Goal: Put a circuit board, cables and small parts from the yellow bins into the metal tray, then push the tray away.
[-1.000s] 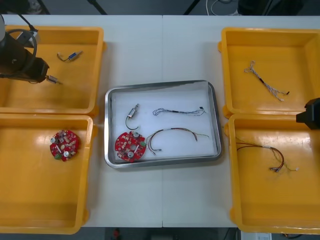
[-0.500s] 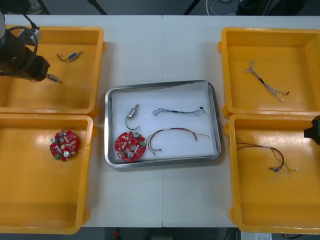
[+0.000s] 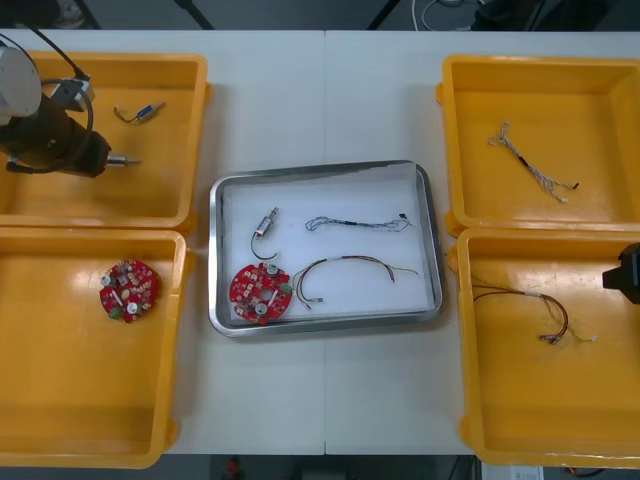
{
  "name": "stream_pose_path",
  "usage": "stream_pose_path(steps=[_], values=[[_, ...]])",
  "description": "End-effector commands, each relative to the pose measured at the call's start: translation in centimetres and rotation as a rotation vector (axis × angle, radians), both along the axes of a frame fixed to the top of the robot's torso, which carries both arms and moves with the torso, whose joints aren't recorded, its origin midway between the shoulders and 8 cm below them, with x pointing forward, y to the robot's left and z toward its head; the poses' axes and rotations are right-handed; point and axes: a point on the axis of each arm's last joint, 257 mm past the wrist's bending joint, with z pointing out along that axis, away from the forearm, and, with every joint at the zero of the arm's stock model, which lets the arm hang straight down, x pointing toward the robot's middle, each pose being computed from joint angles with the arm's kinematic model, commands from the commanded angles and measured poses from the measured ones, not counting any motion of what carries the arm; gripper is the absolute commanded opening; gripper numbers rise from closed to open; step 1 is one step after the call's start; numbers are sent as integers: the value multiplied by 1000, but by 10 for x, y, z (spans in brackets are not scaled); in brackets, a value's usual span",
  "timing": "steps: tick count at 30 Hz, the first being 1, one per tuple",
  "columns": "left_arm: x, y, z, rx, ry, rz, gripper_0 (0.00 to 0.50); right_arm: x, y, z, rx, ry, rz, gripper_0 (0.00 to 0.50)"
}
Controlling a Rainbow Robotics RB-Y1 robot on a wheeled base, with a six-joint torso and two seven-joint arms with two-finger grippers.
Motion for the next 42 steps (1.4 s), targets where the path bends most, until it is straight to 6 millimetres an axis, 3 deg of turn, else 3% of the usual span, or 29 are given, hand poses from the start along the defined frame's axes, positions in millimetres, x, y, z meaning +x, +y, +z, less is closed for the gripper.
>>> stream_pose_path(steps=[1, 6, 12, 13, 16, 17, 18, 19, 25, 32, 42], values=[[9, -11, 1, 71, -9, -115, 0, -6, -8, 8, 5, -22, -48, 500], [6, -13, -10, 62, -2, -114, 0, -9, -8, 3, 10, -10, -52, 500], [7, -12, -9, 63, -4, -113, 8, -10, -9, 3, 3, -8, -56, 500], [7, -13, -10, 62, -4, -114, 44, -10, -10, 3, 5, -8, -59, 500], [7, -13, -9, 60, -6, -115, 354, -10, -9, 5, 2, -13, -56, 500], [7, -13, -9, 60, -7, -115, 392, -10, -9, 5, 2, -13, -56, 500], [8, -14, -9, 58, -9, -116, 485, -10, -10, 5, 3, -14, -59, 500], [8, -14, -8, 58, -10, -116, 500, -10, -10, 5, 3, -14, -59, 500], [9, -16, -5, 61, -17, -126, 500, -10, -10, 5, 4, -15, -58, 500], [1, -14, 18, 43, -8, -118, 500, -10, -11, 6, 1, -17, -59, 500], [0, -3, 32, 43, -17, -93, 500, -11, -12, 5, 1, -14, -66, 500]])
